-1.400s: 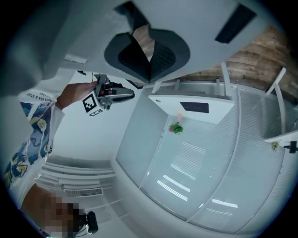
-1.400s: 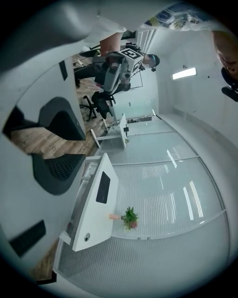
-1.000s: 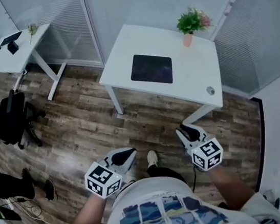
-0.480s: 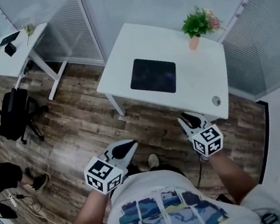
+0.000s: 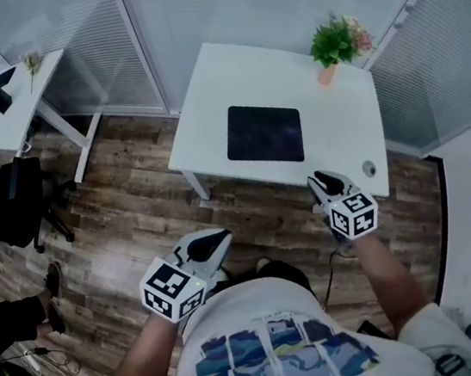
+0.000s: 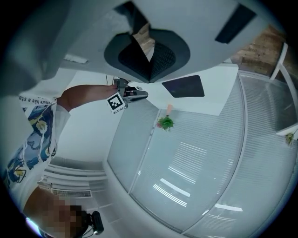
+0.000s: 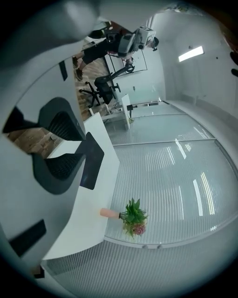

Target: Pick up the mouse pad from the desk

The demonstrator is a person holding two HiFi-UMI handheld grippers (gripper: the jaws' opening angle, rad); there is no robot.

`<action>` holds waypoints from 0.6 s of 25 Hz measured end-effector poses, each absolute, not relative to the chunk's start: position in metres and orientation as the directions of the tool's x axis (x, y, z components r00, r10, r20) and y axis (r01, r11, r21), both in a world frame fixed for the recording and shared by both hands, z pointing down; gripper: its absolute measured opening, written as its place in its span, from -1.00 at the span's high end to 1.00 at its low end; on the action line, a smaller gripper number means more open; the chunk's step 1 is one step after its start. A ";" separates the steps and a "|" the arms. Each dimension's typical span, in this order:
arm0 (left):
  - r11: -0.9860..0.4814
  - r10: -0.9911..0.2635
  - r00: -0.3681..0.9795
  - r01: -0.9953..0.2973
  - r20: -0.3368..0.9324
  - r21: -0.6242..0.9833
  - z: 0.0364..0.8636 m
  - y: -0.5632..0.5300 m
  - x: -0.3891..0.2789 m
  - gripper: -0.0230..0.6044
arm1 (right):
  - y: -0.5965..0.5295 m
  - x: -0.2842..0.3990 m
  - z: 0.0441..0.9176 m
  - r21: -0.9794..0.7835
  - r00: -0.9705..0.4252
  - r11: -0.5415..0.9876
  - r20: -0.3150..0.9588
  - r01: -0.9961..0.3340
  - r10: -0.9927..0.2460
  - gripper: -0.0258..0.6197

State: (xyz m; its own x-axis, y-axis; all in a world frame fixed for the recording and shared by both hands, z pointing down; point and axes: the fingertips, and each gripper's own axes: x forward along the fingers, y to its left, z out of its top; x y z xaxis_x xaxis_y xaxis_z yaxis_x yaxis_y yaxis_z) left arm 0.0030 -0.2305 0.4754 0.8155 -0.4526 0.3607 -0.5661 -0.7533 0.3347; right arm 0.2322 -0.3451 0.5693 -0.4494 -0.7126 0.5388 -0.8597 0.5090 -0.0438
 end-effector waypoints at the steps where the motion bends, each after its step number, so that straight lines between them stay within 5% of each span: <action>1: -0.759 -0.444 0.820 -0.558 0.360 0.336 0.476 -0.233 -0.004 0.92 | -0.352 0.232 0.572 -0.040 -0.437 0.495 0.538 -0.868 -0.721 0.66; 15: -0.696 -0.531 0.771 -0.634 0.352 0.338 0.480 -0.317 -0.016 0.92 | -0.495 0.264 0.634 0.000 -0.378 0.486 0.629 -0.874 -0.679 0.62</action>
State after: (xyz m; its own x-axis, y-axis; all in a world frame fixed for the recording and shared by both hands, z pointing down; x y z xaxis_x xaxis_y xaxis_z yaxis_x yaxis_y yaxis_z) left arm -0.0163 -0.3173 0.4798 0.7707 -0.5315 0.3515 -0.6339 -0.6956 0.3382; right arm 0.2640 -0.4951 0.6345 -0.3779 -0.6792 0.6292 -0.8739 0.4860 -0.0003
